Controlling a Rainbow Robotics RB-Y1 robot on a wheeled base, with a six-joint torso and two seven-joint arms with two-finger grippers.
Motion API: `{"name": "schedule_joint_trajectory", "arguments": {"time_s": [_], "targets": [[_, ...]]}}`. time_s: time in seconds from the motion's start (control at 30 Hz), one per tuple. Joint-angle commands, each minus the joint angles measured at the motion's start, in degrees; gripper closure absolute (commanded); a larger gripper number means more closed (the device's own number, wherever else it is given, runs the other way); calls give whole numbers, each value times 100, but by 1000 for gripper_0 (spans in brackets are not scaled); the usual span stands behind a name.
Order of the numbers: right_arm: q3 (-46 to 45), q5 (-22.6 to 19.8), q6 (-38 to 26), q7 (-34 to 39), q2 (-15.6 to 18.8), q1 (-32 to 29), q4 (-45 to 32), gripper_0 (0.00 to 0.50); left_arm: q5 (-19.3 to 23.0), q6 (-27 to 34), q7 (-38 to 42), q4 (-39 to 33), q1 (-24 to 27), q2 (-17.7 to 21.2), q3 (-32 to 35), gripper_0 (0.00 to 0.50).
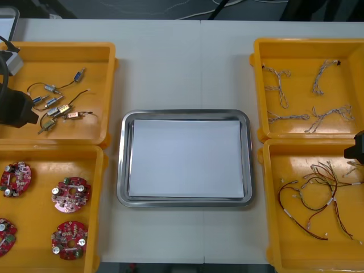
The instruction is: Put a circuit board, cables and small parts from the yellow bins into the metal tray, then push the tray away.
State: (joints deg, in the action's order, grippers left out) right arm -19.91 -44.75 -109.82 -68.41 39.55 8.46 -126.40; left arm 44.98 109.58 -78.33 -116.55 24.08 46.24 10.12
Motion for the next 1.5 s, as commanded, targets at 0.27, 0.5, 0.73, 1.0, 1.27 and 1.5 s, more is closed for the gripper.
{"name": "schedule_joint_trajectory", "arguments": {"time_s": [0.27, 0.5, 0.73, 1.0, 1.27, 1.5], "targets": [[-57, -33, -18, -314, 220, -64, -157, 0, -51, 42, 275, -175, -114, 210, 165, 0], [-57, -33, -18, -314, 220, -64, -157, 0, -51, 42, 275, -175, -114, 210, 165, 0], [-57, -33, -18, -314, 220, -64, -157, 0, -51, 42, 275, -175, -114, 210, 165, 0], [-57, -33, -18, -314, 220, -64, -157, 0, -51, 42, 275, -175, -114, 210, 165, 0], [-57, -33, -18, -314, 220, -64, -157, 0, -51, 42, 275, -175, -114, 210, 165, 0], [-57, -33, -18, -314, 220, -64, -157, 0, -51, 42, 275, -175, -114, 210, 165, 0]]}}
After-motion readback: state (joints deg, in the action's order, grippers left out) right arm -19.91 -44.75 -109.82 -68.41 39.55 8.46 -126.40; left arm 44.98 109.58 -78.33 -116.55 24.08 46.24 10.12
